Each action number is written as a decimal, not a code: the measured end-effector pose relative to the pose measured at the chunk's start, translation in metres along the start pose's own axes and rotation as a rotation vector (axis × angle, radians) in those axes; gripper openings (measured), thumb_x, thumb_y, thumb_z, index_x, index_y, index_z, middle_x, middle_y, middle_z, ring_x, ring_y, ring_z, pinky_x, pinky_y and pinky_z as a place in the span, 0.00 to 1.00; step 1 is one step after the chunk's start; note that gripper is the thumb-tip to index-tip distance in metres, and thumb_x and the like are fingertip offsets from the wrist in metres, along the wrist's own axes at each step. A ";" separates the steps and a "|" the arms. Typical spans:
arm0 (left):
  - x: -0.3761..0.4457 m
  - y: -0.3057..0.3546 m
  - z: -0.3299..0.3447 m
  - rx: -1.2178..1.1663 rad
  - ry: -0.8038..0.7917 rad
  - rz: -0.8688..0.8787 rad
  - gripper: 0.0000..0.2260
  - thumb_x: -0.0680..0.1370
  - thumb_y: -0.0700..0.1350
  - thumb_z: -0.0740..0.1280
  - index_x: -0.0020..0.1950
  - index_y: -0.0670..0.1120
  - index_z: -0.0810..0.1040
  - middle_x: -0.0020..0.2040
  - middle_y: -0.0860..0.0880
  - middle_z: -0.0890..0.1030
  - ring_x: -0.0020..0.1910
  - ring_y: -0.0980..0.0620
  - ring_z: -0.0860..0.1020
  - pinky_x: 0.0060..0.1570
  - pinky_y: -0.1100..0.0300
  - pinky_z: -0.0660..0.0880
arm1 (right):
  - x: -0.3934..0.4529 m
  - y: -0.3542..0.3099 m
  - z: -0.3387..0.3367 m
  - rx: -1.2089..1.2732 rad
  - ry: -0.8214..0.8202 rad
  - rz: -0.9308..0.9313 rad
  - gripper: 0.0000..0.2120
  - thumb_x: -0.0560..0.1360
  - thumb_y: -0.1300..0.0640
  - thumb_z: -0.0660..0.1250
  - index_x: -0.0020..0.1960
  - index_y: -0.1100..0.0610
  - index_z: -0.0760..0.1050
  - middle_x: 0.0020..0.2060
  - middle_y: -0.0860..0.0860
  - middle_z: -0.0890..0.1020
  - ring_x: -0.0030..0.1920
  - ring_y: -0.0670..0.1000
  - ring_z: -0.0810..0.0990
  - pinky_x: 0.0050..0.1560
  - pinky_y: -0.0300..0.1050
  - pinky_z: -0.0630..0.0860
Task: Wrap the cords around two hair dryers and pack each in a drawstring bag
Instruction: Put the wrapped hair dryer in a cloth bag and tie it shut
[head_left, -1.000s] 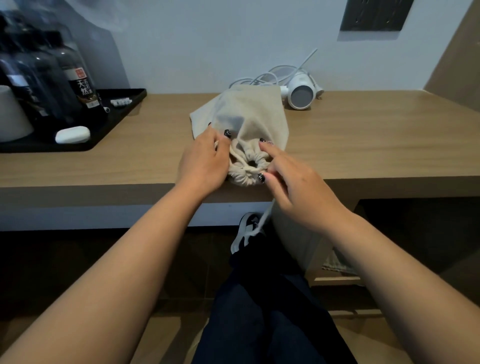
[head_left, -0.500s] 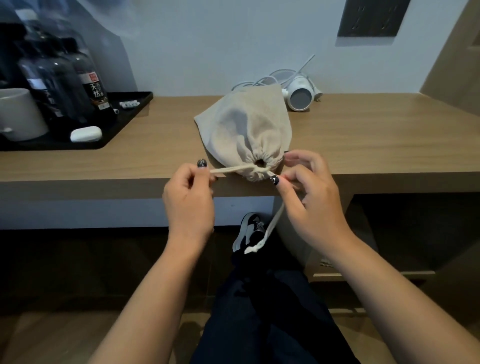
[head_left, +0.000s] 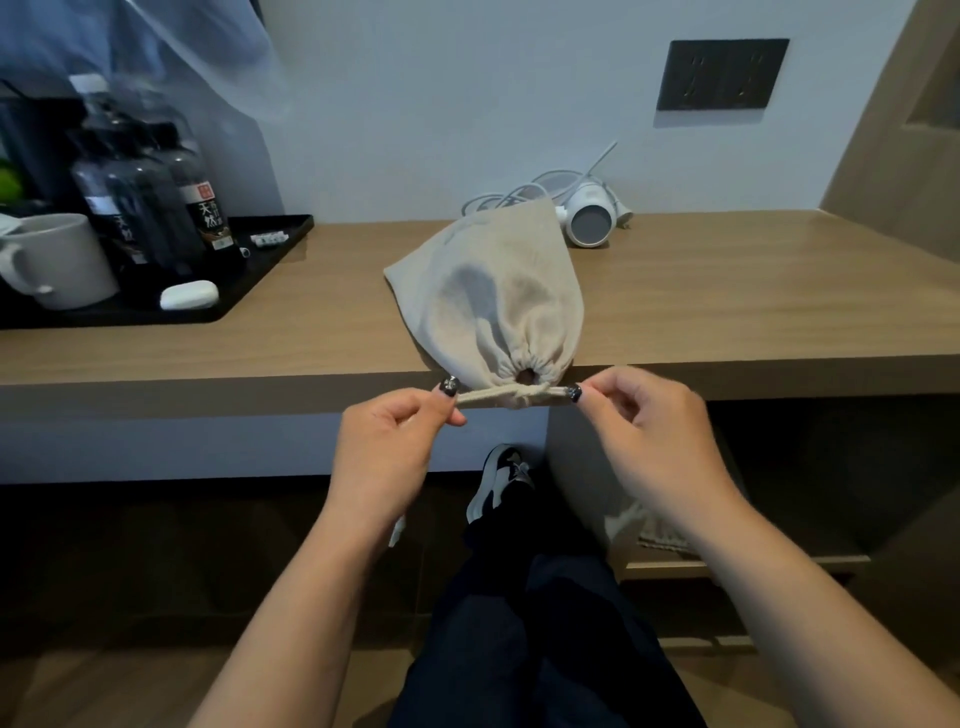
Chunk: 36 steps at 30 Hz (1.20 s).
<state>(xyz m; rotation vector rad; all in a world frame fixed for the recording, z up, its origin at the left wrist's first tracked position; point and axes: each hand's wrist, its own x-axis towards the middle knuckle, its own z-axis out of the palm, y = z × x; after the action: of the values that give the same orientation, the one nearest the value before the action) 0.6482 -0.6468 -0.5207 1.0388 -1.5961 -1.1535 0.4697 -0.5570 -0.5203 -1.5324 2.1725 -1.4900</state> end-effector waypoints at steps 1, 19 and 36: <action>0.000 -0.004 0.002 0.049 0.021 0.017 0.12 0.78 0.45 0.68 0.35 0.48 0.83 0.25 0.54 0.73 0.25 0.60 0.65 0.25 0.66 0.64 | 0.004 0.000 -0.004 -0.074 0.029 -0.037 0.07 0.76 0.56 0.68 0.40 0.54 0.81 0.28 0.42 0.75 0.32 0.39 0.73 0.33 0.29 0.66; 0.006 0.017 0.013 -0.500 -0.238 0.054 0.12 0.73 0.49 0.63 0.35 0.44 0.80 0.54 0.48 0.85 0.57 0.50 0.81 0.52 0.58 0.75 | 0.023 0.005 -0.080 -0.083 -0.195 -0.008 0.03 0.74 0.53 0.70 0.42 0.47 0.82 0.37 0.52 0.83 0.39 0.54 0.81 0.41 0.47 0.79; 0.041 0.050 0.043 0.113 -0.355 0.404 0.10 0.81 0.41 0.63 0.45 0.51 0.81 0.49 0.49 0.76 0.32 0.65 0.75 0.36 0.69 0.71 | 0.060 -0.061 -0.113 -0.027 -0.368 -0.092 0.08 0.73 0.52 0.71 0.41 0.55 0.84 0.26 0.46 0.77 0.25 0.40 0.69 0.26 0.30 0.64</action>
<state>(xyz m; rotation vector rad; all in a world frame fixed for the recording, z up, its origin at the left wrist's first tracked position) 0.5903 -0.6650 -0.4727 0.5559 -2.0558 -1.0124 0.4182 -0.5303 -0.3910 -1.7715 1.9396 -1.0948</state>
